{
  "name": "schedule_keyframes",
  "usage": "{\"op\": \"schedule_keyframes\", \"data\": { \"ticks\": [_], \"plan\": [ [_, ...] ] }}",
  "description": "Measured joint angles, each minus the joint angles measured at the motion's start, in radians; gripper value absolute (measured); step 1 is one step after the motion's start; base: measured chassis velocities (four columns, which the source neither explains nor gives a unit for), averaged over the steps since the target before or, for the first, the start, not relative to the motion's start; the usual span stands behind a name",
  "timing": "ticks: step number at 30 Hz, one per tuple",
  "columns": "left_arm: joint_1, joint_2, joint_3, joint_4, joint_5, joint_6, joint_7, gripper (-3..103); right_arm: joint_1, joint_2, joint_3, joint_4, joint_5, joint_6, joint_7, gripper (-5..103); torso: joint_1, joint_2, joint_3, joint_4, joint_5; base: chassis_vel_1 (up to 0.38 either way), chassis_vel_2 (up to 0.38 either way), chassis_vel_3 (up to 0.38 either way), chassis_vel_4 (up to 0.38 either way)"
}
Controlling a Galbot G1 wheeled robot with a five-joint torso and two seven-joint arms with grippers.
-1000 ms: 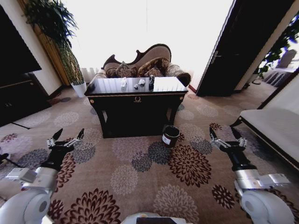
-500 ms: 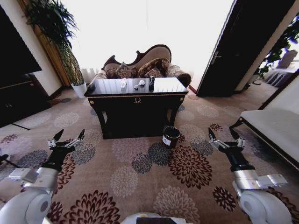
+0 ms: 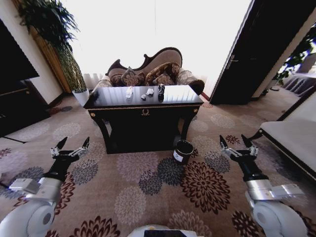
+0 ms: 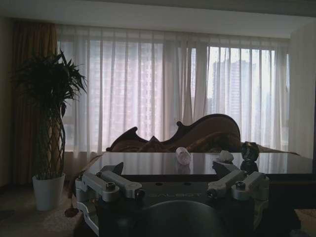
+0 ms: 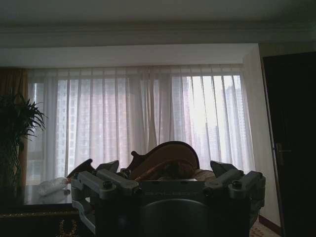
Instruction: Move to the front of the table and place the trash on the table into the trash bin.
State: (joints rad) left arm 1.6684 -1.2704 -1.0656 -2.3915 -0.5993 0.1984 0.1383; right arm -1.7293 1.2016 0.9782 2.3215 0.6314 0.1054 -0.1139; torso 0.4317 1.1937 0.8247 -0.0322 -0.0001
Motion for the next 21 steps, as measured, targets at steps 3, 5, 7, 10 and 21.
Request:
{"op": "schedule_keyframes", "data": {
  "ticks": [3, 5, 7, 10, 21],
  "plan": [
    [0.0, 0.0, 0.0, -0.001, 0.0, -0.001, 0.002, 100, -0.001, 0.001, 0.0, 0.001, 0.0, 0.0, 0.0, 100, 0.0, 0.0, 0.0, -0.0002, 0.0001, -0.171, 0.17, 0.17, -0.176],
    [0.0, 0.0, 0.0, -0.001, 0.0, -0.001, 0.003, 100, -0.001, 0.002, 0.0, 0.002, 0.0, 0.001, 0.0, 100, 0.0, 0.0, 0.0, -0.0002, 0.0001, -0.157, 0.148, 0.161, -0.167],
    [0.0, 0.0, 0.0, -0.001, 0.0, -0.002, 0.003, 100, -0.001, 0.003, 0.0, 0.002, 0.0, 0.001, -0.001, 100, 0.0, 0.0, 0.0, -0.0001, 0.0001, -0.166, 0.172, 0.157, -0.156],
    [0.0, 0.0, 0.0, -0.001, 0.001, -0.003, 0.004, 100, -0.002, 0.004, 0.0, 0.002, 0.0, 0.001, -0.002, 100, 0.0, 0.0, 0.0, -0.0001, 0.0001, -0.176, 0.179, 0.176, -0.154],
    [0.0, -0.004, 0.004, 0.001, 0.004, -0.005, 0.007, 100, -0.001, 0.005, 0.0, 0.003, -0.001, 0.003, -0.006, 100, 0.0, 0.0, 0.0, -0.0001, -0.0001, -0.195, 0.182, 0.178, -0.184]
  ]
}}
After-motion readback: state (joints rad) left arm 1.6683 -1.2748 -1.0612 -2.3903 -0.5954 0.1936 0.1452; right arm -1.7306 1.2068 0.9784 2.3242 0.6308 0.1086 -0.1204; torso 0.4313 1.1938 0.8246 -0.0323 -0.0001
